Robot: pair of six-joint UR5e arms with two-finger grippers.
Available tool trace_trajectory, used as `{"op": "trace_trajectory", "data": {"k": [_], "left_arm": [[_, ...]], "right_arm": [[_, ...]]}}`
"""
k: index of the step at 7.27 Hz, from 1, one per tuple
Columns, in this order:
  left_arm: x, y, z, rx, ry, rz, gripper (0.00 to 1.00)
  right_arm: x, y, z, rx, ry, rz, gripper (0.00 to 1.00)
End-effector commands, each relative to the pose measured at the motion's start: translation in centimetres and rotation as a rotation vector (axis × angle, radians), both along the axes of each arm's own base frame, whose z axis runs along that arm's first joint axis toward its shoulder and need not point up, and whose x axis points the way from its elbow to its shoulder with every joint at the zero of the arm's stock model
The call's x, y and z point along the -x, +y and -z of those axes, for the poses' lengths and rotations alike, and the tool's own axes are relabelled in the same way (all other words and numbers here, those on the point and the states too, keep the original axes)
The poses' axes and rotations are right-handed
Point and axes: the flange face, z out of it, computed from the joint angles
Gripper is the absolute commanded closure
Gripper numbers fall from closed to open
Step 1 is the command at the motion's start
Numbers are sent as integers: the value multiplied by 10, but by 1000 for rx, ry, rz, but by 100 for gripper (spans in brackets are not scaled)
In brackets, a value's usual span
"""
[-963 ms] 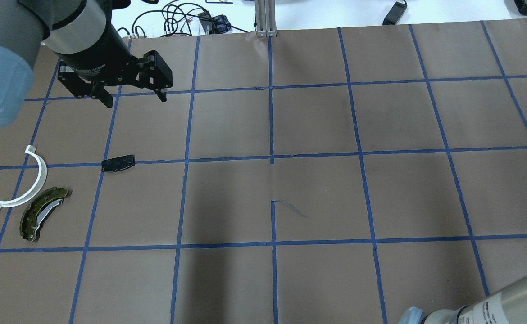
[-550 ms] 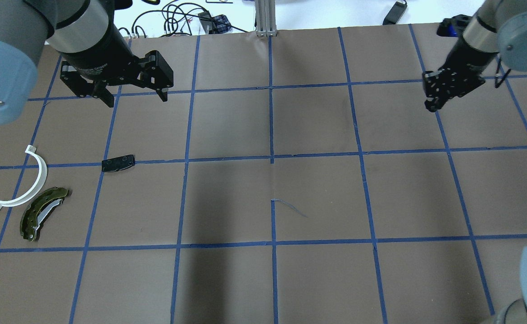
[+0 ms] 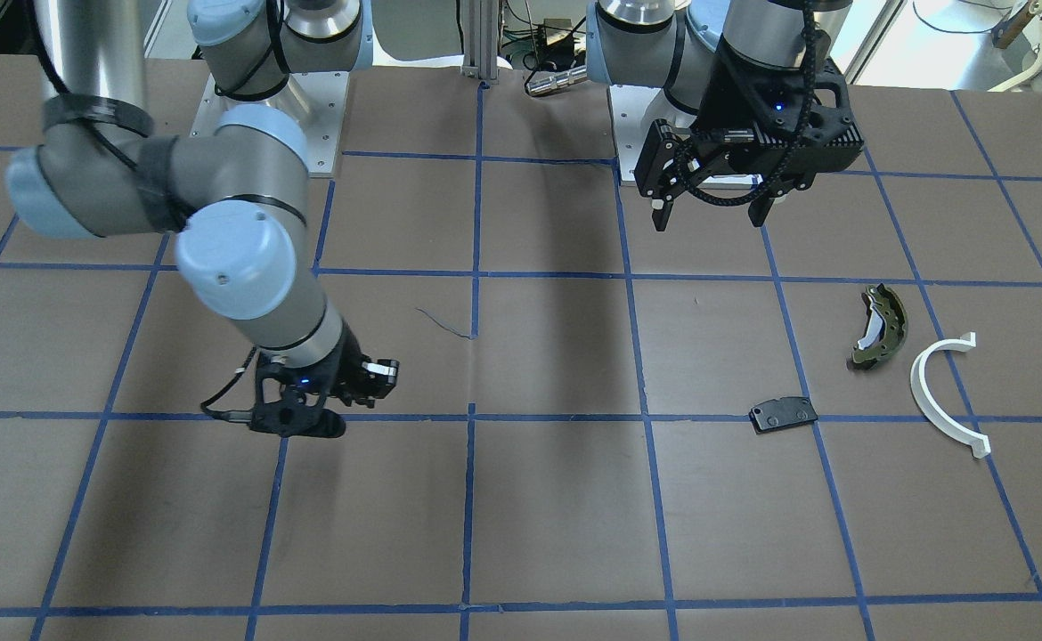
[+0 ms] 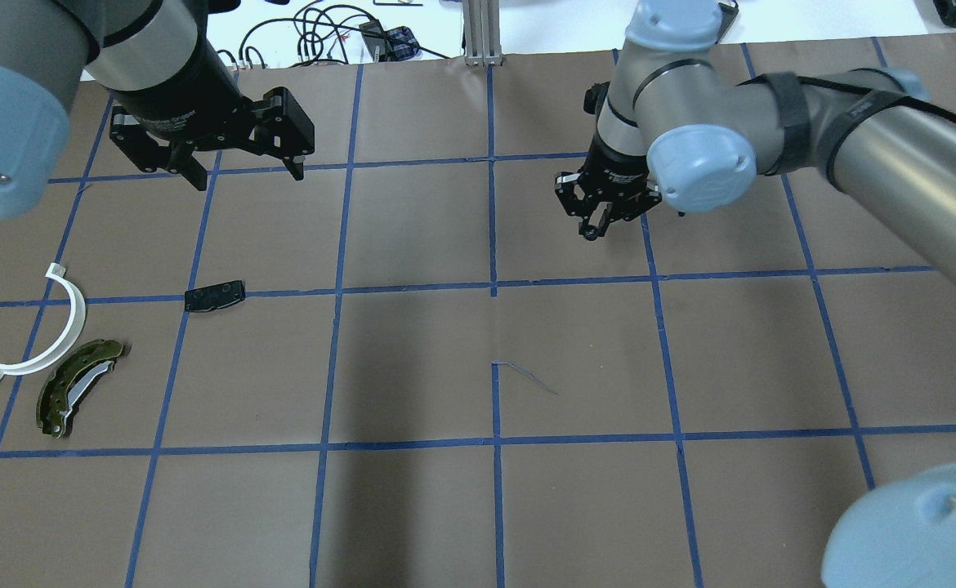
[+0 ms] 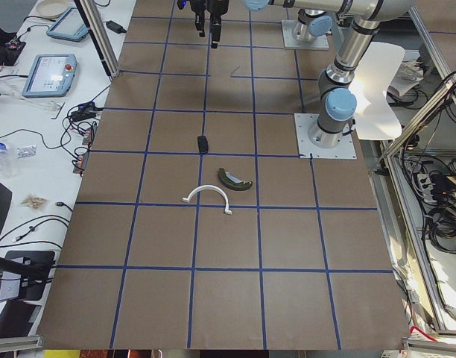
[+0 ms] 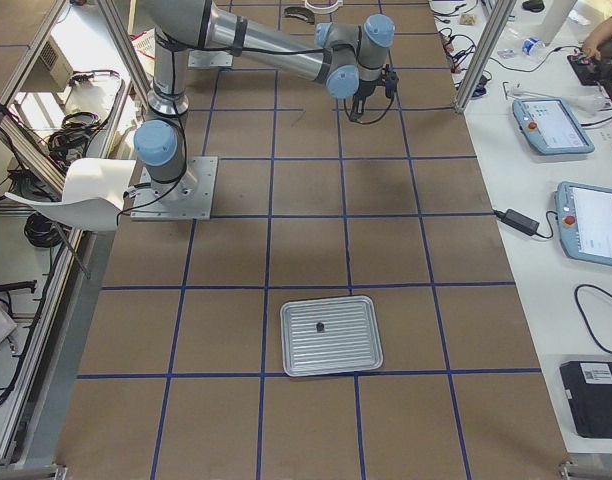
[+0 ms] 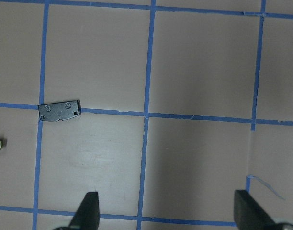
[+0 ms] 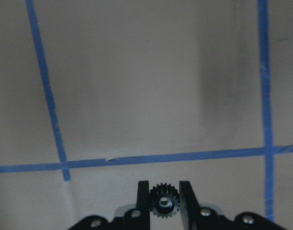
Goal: Place bearing gear from tray to pile
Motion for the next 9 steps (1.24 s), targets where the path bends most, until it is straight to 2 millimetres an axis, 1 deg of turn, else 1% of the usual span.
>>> {"op": "trace_trajectory", "data": {"k": [1, 2, 3, 4, 5, 6, 7, 8, 9], "left_arm": [[0, 1, -1, 2, 1, -1, 0], [-1, 2, -1, 2, 1, -1, 0], [0, 3, 3, -6, 1, 0, 0], [0, 3, 3, -6, 1, -1, 0], [-1, 3, 5, -10, 1, -1, 0], [-1, 2, 6, -13, 0, 0, 0], [-1, -2, 10, -19, 1, -12, 0], [0, -6, 19, -39, 4, -12, 0], [1, -14, 35, -73, 2, -9, 0]], "right_arm": [[-74, 40, 42, -9, -63, 22, 100], [-109, 61, 62, -38, -55, -25, 100], [-127, 72, 78, -58, -49, -41, 100], [-133, 76, 89, -87, -37, -1, 100], [-139, 80, 89, -89, -35, -2, 100], [-140, 81, 90, -89, -36, -9, 61], [-139, 79, 84, -75, -35, -8, 1], [-138, 73, 75, -58, -49, -1, 0], [-116, 55, 62, -25, -44, 20, 0]]}}
